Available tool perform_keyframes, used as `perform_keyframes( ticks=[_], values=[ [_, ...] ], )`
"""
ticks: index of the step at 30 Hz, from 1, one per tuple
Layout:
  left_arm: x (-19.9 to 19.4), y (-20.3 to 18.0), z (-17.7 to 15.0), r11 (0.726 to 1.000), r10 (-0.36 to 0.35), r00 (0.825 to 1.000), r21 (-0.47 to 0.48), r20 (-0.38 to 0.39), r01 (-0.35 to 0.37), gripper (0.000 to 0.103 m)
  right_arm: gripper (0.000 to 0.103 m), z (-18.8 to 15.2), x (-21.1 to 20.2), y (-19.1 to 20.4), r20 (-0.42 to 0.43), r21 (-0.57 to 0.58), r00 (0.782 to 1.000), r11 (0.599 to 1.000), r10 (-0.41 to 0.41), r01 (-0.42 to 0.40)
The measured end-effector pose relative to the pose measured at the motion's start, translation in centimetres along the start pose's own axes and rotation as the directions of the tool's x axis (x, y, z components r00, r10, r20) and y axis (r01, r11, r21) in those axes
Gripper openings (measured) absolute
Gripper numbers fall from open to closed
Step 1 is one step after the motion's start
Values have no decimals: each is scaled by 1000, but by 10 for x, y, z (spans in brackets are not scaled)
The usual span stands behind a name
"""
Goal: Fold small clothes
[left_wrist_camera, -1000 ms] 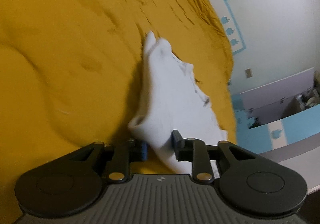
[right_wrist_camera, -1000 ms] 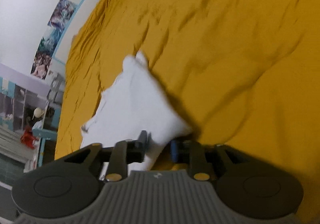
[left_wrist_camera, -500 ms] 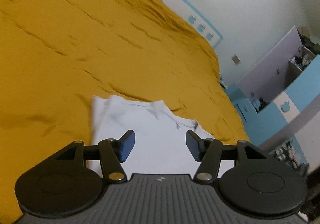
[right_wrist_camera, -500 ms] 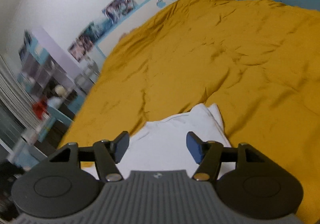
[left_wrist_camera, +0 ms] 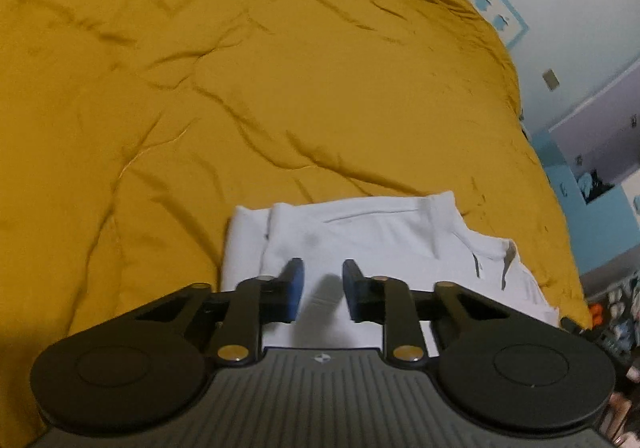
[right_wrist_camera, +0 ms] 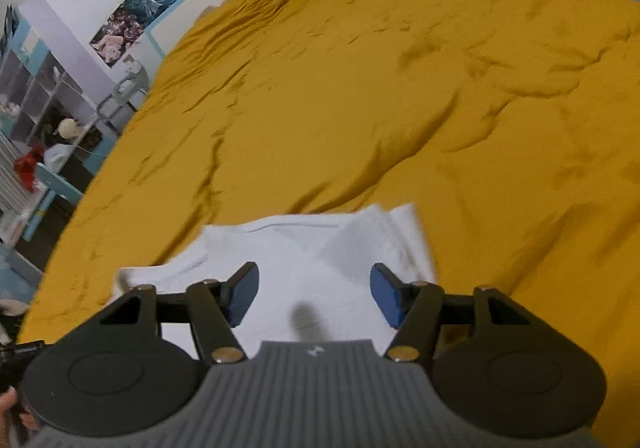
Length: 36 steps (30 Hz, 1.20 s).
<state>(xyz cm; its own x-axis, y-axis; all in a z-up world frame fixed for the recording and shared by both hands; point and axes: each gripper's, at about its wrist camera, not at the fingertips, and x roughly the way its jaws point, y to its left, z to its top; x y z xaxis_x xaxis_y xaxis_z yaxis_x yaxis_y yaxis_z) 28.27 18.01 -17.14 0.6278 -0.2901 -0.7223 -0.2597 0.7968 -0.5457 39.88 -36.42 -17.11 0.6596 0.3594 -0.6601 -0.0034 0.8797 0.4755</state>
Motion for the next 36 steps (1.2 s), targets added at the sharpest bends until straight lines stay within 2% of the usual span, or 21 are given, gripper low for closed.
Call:
perform_keyframes(
  ticks=[3,5,9,12,14,16,17,18,20,21,22,23,26,27,29,31,32,34,35,36],
  values=[
    [-12,-3,-1,1000,10,1000,0,19,-10,26,49,-2,-3,0,8,34,1000,999,-18,18],
    [-29,-16,-7,1000,14,999,26,34,-15,28,55,-3,-15,17,18,29,1000,999,-21,21],
    [-62,-57,-31,991,-77,996,110,40,72,54,64,-30,-64,58,26,-77,983,980,184,-181],
    [-77,-88,-63,973,-166,986,165,31,159,58,67,-61,-82,89,-38,-124,959,951,280,-283],
    [-77,-103,-82,962,-223,975,166,23,216,58,67,-83,-87,106,-51,-138,950,940,307,-311],
    [-70,-113,-99,951,-267,964,165,8,262,60,67,-101,-85,109,-49,-94,946,942,319,-323],
    [-63,-116,-103,951,-261,965,168,-4,258,61,67,-107,-84,106,-41,-57,949,947,314,-316],
    [-58,-117,-109,958,-224,975,180,-8,222,61,67,-113,-83,101,-40,-17,949,949,313,-313],
    [-50,-113,-114,972,-98,995,213,-19,100,61,67,-122,-85,88,-36,39,962,962,271,-270],
    [-49,-106,-115,974,-39,999,223,-17,42,60,67,-126,-89,76,-27,66,970,968,243,-240],
    [-52,-98,-117,973,-14,1000,228,-12,16,56,65,-128,-96,63,-11,92,974,970,228,-226],
    [-58,-89,-119,972,-12,1000,236,-1,12,51,61,-130,-104,48,8,113,975,969,221,-220],
    [-78,-67,-121,971,-6,1000,239,23,0,48,59,-133,-134,9,91,172,985,972,146,-160],
    [-86,-56,-123,978,-22,999,208,34,15,48,59,-136,-144,-2,121,190,985,971,122,-144],
    [-101,-37,-128,990,-11,997,141,75,0,46,59,-142,-160,-27,160,252,986,963,53,-93],
    [-109,-27,-126,995,-24,995,96,94,14,42,56,-147,-171,-49,186,312,981,944,53,-110],
    [-112,-21,-127,998,-28,995,65,99,22,37,55,-149,-175,-54,192,329,980,937,51,-113],
    [-123,-24,-129,999,-26,992,27,122,23,38,55,-151,-180,-51,190,323,981,940,43,-104],
    [-127,-28,-128,999,-32,990,31,137,28,40,59,-150,-183,-45,185,308,982,948,28,-85],
    [-134,-36,-131,999,-45,987,34,152,40,47,62,-150,-186,-36,187,281,982,957,20,-73]
  ],
)
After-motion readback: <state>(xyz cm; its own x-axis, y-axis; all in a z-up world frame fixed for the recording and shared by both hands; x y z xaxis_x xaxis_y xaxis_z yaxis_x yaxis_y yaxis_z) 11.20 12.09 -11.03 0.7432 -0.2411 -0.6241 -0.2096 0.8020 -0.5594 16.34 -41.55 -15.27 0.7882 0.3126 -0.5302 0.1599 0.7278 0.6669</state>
